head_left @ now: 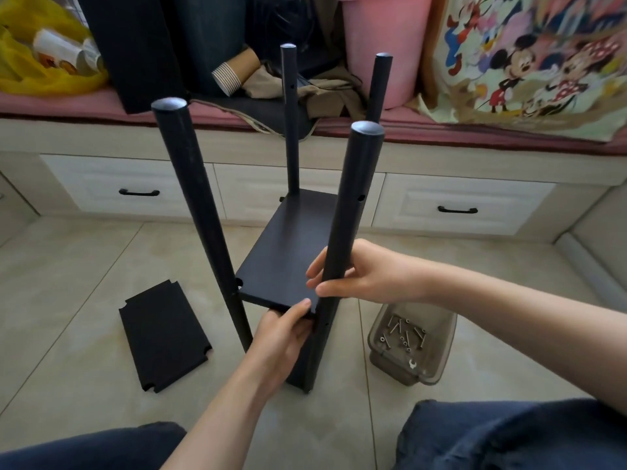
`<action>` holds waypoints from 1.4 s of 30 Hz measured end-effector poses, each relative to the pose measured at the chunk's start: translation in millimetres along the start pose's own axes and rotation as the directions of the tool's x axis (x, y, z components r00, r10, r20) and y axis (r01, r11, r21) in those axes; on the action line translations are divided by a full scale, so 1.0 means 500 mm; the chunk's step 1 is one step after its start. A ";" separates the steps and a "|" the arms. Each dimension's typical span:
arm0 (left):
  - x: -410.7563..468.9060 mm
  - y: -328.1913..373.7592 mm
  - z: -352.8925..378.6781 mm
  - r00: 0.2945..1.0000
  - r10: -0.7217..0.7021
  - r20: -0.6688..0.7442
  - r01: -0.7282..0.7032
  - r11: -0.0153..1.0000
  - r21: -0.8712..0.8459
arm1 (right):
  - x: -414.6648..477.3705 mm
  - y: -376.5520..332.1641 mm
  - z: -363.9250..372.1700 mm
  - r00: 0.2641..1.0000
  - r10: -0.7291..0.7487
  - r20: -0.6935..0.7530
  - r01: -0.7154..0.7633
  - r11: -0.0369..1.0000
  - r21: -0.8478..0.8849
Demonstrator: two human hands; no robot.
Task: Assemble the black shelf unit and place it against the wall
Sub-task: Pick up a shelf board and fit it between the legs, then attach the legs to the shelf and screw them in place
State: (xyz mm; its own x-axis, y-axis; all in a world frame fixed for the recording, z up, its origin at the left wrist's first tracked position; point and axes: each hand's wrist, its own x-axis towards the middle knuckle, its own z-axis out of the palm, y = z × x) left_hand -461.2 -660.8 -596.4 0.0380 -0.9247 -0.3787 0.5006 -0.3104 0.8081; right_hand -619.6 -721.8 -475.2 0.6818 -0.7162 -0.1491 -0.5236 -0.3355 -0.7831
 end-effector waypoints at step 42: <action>0.067 -0.076 0.089 0.939 0.279 -0.203 -0.258 0.958 0.125 | -0.076 0.554 0.237 0.943 0.315 0.106 -0.307 0.948 -0.087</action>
State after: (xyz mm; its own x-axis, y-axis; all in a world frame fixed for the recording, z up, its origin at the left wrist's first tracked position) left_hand -517.4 -689.9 -620.0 0.3507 -0.9099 -0.2214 0.3619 -0.0863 0.9282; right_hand -730.1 -714.9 -758.3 0.5325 -0.7160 -0.4515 -0.7499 -0.1517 -0.6439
